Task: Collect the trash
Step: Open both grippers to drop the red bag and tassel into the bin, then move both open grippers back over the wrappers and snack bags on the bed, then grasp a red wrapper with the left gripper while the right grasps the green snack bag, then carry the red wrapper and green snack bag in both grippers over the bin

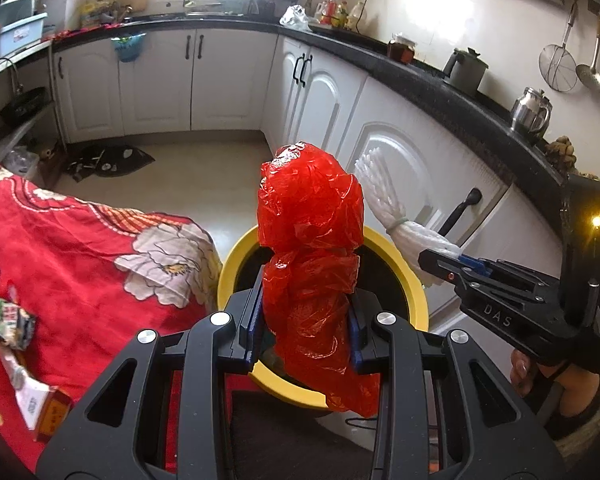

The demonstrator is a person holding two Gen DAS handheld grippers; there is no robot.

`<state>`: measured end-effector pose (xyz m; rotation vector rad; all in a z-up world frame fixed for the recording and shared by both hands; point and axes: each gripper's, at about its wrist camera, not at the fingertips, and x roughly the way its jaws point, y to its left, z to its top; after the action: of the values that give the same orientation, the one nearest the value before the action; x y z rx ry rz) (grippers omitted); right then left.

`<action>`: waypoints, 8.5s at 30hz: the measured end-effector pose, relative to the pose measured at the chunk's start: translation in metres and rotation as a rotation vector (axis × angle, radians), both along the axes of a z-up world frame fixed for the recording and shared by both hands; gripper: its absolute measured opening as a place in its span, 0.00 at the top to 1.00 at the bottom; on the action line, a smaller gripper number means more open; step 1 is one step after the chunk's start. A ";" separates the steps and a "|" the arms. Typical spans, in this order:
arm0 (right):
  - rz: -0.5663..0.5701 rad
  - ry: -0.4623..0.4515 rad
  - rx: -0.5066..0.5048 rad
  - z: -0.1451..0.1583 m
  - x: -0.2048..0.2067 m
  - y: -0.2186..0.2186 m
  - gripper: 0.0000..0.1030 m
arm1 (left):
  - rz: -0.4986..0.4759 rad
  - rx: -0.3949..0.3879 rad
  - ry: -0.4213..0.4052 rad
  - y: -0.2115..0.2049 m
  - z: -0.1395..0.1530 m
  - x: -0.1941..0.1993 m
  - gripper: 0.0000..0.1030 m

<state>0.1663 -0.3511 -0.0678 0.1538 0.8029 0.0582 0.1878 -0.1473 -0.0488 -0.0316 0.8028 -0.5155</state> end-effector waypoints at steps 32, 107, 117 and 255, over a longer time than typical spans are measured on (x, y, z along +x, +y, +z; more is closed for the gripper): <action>-0.061 0.091 0.089 -0.030 0.013 -0.015 0.47 | 0.116 0.018 0.060 0.020 -0.020 0.019 0.11; 0.595 -0.078 0.016 0.034 0.000 0.251 0.40 | 0.723 -0.004 -0.053 0.306 0.026 -0.033 0.11; 0.668 -0.055 0.002 0.019 0.021 0.293 0.40 | 0.798 -0.033 -0.043 0.354 0.004 -0.008 0.11; 0.140 -0.141 0.143 0.055 0.002 0.037 0.65 | 0.146 -0.113 -0.153 0.057 0.076 -0.002 1.00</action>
<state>0.1678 -0.3146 -0.0128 0.2258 0.6674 0.2560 0.1861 -0.0901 0.0273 -0.1521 0.6158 -0.4186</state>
